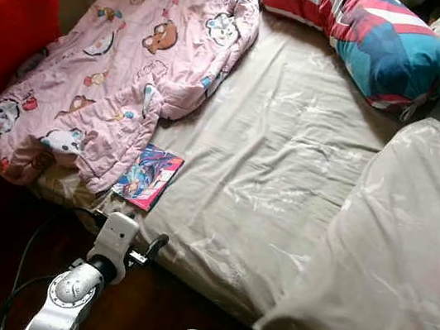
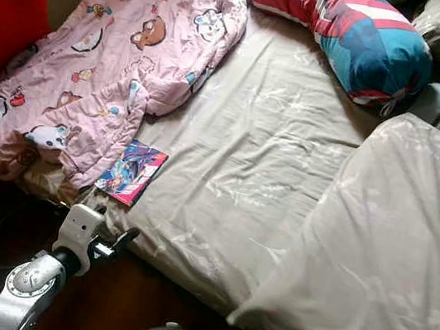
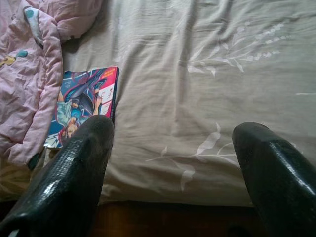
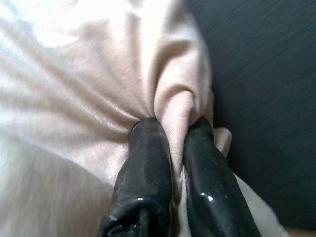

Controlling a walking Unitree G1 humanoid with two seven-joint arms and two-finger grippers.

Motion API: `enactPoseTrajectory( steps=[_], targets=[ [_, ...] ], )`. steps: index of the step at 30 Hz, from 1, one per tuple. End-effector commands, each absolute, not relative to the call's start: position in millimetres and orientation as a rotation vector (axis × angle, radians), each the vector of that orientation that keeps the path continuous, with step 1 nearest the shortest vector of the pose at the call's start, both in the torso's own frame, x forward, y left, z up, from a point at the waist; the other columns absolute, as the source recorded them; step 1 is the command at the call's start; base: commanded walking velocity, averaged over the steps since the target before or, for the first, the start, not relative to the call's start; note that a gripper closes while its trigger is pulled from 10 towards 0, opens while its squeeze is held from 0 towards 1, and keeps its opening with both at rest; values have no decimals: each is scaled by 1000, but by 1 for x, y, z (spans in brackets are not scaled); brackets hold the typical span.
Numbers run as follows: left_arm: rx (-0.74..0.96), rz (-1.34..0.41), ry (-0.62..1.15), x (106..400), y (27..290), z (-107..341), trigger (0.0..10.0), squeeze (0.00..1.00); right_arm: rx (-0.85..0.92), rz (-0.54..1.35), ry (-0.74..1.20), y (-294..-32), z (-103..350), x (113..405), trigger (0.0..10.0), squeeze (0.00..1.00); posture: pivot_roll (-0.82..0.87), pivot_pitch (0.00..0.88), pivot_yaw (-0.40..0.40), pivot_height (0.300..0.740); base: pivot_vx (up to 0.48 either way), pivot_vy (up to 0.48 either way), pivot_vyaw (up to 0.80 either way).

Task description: Clean up the room

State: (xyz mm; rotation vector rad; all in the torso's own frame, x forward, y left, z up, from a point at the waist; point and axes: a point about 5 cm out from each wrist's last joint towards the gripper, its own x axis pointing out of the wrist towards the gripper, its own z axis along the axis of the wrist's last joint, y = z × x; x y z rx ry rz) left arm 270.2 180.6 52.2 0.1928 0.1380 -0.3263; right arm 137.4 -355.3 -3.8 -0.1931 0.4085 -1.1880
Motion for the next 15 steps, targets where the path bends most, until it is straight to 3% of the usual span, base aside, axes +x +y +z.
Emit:
enactPoseTrajectory(
  steps=[1, 7, 8, 9, 15],
  targets=[
    [208, -307, 175, 266, 187, 43, 10000, 0, -245, -1345, 350, -378, 14, 119, 0, 0, -92, 245, 228, 711, 0, 0, 0],
    [204, -307, 173, 266, 185, 41, 10000, 0, -221, -1307, 380, -375, 11, 126, 0, 0, -97, 241, 219, 711, 0, 0, 0],
    [204, -307, 174, 266, 185, 41, 10000, 0, -212, -1294, 404, -372, 7, 126, 3137, 0, -92, 239, 217, 711, 0, 0, 0],
    [202, -306, 175, 266, 184, 40, 10000, 0, -162, -1293, 455, -362, -5, 124, 10000, 0, -89, 239, 215, 711, 0, 0, 0],
    [202, -306, 177, 265, 185, 38, 10000, 0, 20, -1240, 594, -337, -35, 119, 10000, 0, -86, 239, 214, 711, 0, 0, 0]
  ],
)
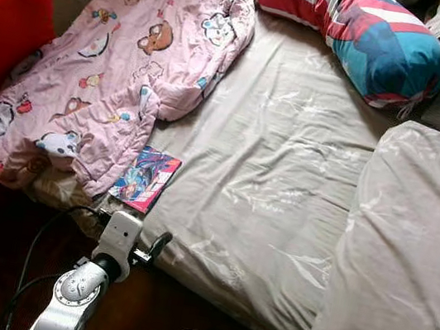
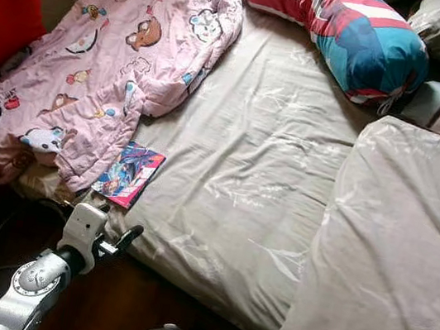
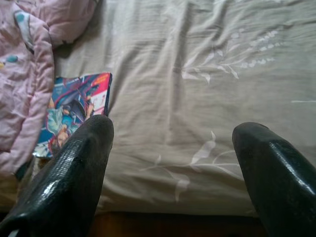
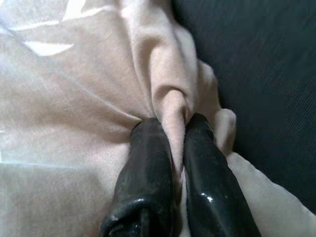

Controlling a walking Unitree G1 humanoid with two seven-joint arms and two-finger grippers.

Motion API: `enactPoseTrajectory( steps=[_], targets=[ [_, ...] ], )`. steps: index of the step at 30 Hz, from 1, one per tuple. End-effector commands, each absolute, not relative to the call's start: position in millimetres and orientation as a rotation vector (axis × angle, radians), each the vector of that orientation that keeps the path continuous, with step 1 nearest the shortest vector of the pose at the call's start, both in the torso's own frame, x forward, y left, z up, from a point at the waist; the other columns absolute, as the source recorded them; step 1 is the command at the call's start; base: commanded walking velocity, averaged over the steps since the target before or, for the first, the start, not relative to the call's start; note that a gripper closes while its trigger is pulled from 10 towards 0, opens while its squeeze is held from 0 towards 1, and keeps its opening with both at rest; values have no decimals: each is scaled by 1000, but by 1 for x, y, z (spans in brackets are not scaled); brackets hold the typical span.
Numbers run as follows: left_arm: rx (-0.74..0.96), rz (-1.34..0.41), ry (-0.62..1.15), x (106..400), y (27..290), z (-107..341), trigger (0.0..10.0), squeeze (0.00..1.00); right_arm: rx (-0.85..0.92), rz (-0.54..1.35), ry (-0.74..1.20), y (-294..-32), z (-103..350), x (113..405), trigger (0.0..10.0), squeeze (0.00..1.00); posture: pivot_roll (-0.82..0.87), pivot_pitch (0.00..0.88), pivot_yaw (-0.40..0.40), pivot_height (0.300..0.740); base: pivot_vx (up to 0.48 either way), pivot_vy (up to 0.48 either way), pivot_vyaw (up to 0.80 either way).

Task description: Clean up the room

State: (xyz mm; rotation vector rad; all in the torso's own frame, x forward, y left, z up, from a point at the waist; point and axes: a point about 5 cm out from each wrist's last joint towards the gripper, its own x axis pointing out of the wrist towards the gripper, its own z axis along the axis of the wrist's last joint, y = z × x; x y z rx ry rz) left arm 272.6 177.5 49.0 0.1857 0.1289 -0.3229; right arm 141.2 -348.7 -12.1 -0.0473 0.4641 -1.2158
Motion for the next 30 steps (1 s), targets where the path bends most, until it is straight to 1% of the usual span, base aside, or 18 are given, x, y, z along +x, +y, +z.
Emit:
enactPoseTrajectory(
  steps=[1, 2, 5, 6, 8, 12, 13, 15, 19, 20, 22, 28, 30],
  targets=[
    [203, -305, 178, 265, 185, 38, 10000, 0, 42, -1229, 609, -332, -39, 118, 10000, 0, -86, 239, 213, 711, 0, 0, 0],
    [204, -303, 178, 265, 186, 38, 10000, 0, 58, -1209, 624, -327, -43, 118, 10000, 0, -84, 239, 213, 711, 0, 0, 0],
    [203, -302, 177, 265, 186, 38, 10000, 0, 69, -1195, 623, -323, -44, 119, 10000, 0, -84, 240, 213, 711, 0, 0, 0],
    [203, -302, 177, 265, 186, 38, 10000, 0, 66, -1189, 616, -323, -44, 120, 10000, 984, -84, 240, 212, 711, 0, 0, 0],
    [203, -302, 175, 265, 185, 38, 10000, 0, 64, -1185, 601, -323, -43, 121, 10000, 1000, -85, 240, 211, 711, 0, 0, 0],
    [200, -301, 172, 265, 184, 37, 10000, 0, 61, -1171, 564, -326, -39, 126, 10000, 1000, -86, 241, 207, 711, 0, 0, 0],
    [198, -302, 171, 265, 183, 37, 10000, 0, 19, -1146, 535, -327, -35, 130, 10000, 1000, -88, 241, 205, 711, 0, 0, 0],
    [197, -302, 170, 265, 183, 37, 10000, 0, 2, -1134, 515, -327, -33, 132, 10000, 1000, -87, 241, 204, 711, 0, 0, 0],
    [193, -298, 167, 265, 182, 37, 10000, 0, -178, -987, 435, -323, -22, 143, 10000, 1000, -83, 239, 200, 711, 0, 0, 0],
    [193, -298, 167, 265, 182, 37, 10000, 0, -178, -987, 435, -323, -22, 143, 10000, 1000, -83, 239, 200, 711, 0, 0, 0],
    [189, -289, 168, 265, 184, 36, 10000, 0, -212, -917, 316, -318, -11, 150, 10000, 1000, -89, 237, 193, 711, 0, 0, 0],
    [179, -287, 167, 266, 182, 35, 10000, 0, -209, -941, 267, -321, -4, 151, 10000, 1000, -94, 231, 187, 711, 0, 0, 0],
    [173, -287, 167, 266, 180, 34, 10000, 0, -210, -953, 235, -318, 0, 154, 10000, 1000, -99, 226, 180, 711, 0, 0, 0]
  ],
)
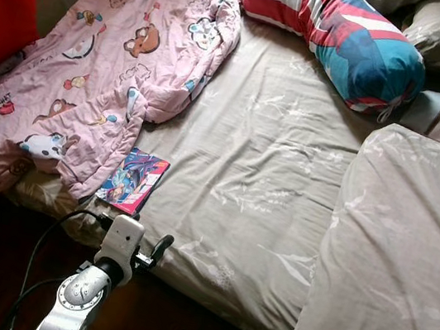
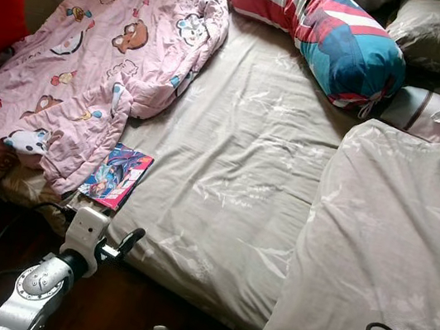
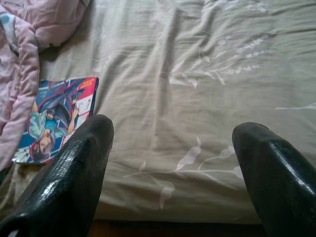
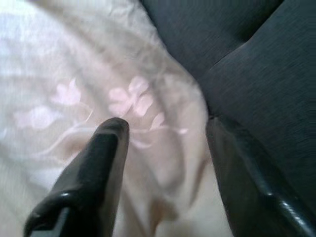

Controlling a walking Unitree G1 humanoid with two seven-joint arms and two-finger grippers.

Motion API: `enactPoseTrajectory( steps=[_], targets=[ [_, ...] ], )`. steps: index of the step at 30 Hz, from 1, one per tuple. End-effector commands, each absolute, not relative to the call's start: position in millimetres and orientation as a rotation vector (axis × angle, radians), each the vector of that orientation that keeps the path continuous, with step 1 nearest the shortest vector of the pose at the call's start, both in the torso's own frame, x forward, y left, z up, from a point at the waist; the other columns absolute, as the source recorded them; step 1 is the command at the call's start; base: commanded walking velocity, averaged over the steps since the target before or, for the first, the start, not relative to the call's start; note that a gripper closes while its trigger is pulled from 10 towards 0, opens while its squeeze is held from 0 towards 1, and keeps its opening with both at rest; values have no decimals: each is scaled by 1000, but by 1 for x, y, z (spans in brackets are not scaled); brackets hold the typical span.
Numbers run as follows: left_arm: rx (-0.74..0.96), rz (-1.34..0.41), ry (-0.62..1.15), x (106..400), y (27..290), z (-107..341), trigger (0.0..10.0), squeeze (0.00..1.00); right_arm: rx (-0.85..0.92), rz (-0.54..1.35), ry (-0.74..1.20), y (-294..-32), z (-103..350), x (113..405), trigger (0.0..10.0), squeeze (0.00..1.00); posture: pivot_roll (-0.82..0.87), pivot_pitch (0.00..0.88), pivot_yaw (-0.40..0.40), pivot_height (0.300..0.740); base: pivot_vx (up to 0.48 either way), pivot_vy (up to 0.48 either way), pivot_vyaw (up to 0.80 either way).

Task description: Clean up the room

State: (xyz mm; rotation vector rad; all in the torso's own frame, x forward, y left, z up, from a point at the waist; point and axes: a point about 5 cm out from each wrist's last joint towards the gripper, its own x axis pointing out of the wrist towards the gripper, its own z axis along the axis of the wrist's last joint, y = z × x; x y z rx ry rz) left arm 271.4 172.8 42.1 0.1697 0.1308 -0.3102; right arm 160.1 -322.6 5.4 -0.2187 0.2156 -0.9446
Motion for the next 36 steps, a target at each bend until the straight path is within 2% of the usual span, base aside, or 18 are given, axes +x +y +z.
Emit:
enactPoseTrajectory(
  steps=[1, 2, 3, 4, 8, 11, 15, 17, 22, 26, 31, 36],
  targets=[
    [173, -287, 167, 266, 180, 34, 10000, 0, -210, -953, 235, -318, 0, 154, 10000, 1000, -99, 226, 180, 711, 0, 0, 0],
    [172, -287, 167, 266, 180, 34, 10000, 0, -212, -943, 231, -315, 0, 155, 10000, 1000, -100, 225, 178, 711, 0, 0, 0],
    [171, -285, 169, 266, 180, 34, 10000, 0, -183, -884, 235, -307, -3, 161, 10000, 894, -104, 220, 175, 711, 0, 0, 0],
    [167, -279, 172, 266, 180, 32, 10000, 0, -147, -793, 243, -294, -8, 169, 10000, 0, -107, 214, 171, 711, 0, 0, 0],
    [114, -228, 233, 270, 181, 19, 10000, 0, 15, -505, 281, -248, -20, 202, 10000, 0, -141, 143, 165, 711, 0, 0, 0],
    [14, -132, 293, 279, 188, 13, 10000, 0, 37, -418, 260, -238, -12, 227, 10000, 0, -148, 105, 151, 711, 0, 0, 0],
    [-10, -91, 342, 280, 190, 6, 10000, 0, 47, -358, 276, -232, -9, 242, 10000, 0, -170, 76, 128, 711, 0, 0, 0],
    [-1, -73, 393, 276, 190, -2, 10000, 0, 16, -232, 316, -218, -12, 249, 10000, 0, -184, 50, 110, 711, 0, 0, 0],
    [11, -28, 451, 268, 188, -15, 10000, 0, -14, -51, 420, -201, -23, 251, 10000, 0, -139, 8, 63, 711, 0, 0, 0],
    [17, -3, 495, 260, 192, -23, 10000, 0, -12, -29, 492, -197, -30, 249, 10000, 0, -120, 0, 53, 711, 0, 0, 0],
    [33, 91, 616, 234, 210, -44, 10000, 0, -70, 86, 624, -179, -42, 245, 10000, 0, -16, 0, -23, 711, 0, 0, 0],
    [49, 104, 672, 222, 214, -52, 10000, 0, -152, 193, 677, -169, -46, 243, 10000, 0, -8, 0, -3, 711, 0, 0, 0]
  ],
)
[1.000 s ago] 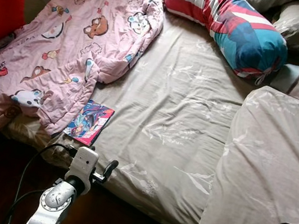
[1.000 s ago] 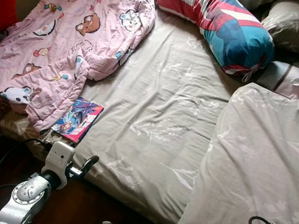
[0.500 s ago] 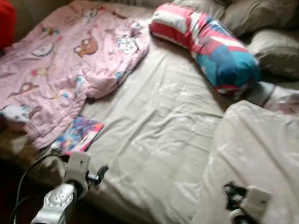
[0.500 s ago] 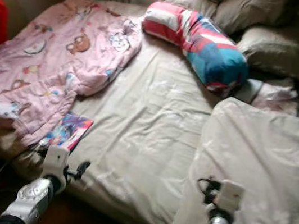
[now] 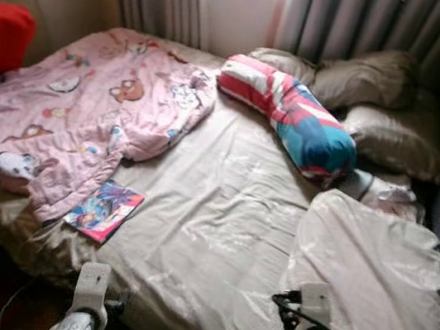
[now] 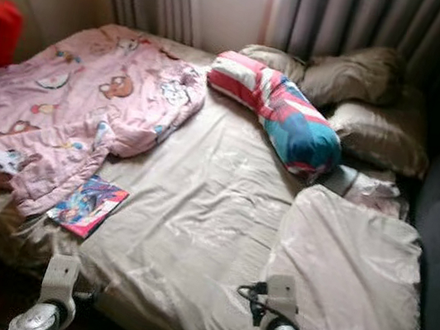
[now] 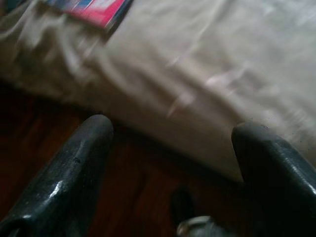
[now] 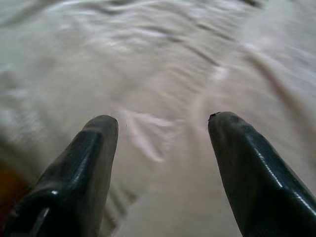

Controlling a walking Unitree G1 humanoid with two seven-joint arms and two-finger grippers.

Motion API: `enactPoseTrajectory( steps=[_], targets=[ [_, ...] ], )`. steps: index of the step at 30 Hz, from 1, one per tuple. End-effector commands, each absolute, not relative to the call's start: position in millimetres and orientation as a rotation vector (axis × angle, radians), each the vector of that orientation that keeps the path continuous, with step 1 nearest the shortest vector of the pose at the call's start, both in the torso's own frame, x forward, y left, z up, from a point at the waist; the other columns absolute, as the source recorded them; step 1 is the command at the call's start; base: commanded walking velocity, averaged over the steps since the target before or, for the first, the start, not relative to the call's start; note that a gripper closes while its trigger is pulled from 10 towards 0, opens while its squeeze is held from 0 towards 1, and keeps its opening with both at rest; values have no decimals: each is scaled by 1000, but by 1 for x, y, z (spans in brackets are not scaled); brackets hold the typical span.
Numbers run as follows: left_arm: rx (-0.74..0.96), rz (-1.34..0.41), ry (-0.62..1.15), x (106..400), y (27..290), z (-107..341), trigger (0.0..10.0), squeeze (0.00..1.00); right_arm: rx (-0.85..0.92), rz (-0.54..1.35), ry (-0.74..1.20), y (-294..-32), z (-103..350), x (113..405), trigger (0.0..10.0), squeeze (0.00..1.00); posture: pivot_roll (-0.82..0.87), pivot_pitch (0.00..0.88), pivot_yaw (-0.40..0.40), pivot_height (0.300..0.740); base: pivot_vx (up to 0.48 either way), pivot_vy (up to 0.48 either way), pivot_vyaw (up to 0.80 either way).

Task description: Clean up the room

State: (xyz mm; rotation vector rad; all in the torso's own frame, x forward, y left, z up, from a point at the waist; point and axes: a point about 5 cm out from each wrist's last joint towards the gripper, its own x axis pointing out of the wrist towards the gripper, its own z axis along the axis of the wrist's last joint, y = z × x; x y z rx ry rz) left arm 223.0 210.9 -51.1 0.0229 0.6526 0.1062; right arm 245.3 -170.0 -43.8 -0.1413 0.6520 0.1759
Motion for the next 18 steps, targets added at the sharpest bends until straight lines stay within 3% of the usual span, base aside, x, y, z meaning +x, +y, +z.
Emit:
enactPoseTrajectory(
  steps=[1, 8, 18],
  targets=[
    [52, 102, 680, 220, 214, -53, 10000, 0, -162, 201, 684, -168, -47, 242, 10000, 0, -8, 0, -3, 711, 0, 0, 0],
    [80, 95, 796, 198, 217, -68, 10000, 0, -105, 132, 764, -168, -61, 223, 10000, 0, -27, 0, 41, 711, 0, 0, 0],
    [88, 84, 872, 182, 213, -78, 10000, 0, -85, 76, 836, -175, -76, 197, 10000, 0, -54, 44, 52, 711, 0, 271, 0]
  ],
)
